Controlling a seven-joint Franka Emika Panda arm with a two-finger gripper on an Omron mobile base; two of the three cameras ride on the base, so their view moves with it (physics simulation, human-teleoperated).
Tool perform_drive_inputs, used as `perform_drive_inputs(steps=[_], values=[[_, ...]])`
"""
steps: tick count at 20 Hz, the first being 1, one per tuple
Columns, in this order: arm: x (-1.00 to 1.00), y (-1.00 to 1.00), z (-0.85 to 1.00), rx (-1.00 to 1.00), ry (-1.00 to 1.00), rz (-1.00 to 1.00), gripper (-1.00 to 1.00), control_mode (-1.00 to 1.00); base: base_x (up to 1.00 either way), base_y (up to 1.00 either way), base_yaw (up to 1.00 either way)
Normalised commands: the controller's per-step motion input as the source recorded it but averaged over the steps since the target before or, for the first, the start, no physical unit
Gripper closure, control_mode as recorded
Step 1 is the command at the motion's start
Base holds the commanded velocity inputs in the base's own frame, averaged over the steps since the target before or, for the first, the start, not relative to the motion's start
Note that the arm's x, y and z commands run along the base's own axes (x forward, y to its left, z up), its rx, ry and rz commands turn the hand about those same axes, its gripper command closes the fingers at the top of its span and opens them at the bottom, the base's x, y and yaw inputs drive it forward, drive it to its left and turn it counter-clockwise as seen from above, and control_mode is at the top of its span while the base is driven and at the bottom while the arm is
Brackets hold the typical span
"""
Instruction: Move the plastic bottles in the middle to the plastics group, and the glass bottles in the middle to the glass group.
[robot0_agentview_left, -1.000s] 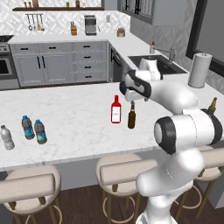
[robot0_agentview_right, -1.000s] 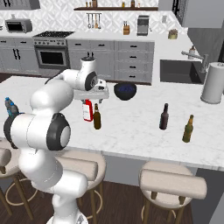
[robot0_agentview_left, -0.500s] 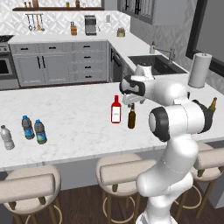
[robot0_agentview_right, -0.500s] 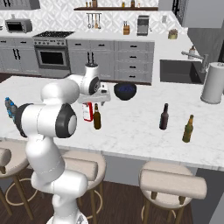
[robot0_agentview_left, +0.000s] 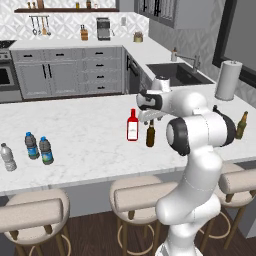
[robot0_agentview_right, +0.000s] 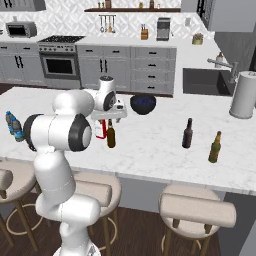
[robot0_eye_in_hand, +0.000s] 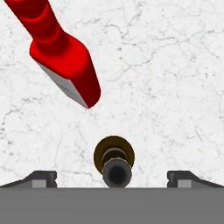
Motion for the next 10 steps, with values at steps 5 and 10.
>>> perform_drive_inputs(steps=[5,10], values=[[0.08,0.0,-0.12,-0.03,0.0,0.0,-1.0,-1.0,0.0,0.0,0.0],[0.15,0.01,-0.1,-0.03,-0.01,0.01,-1.0,-1.0,0.0,0.0,0.0]])
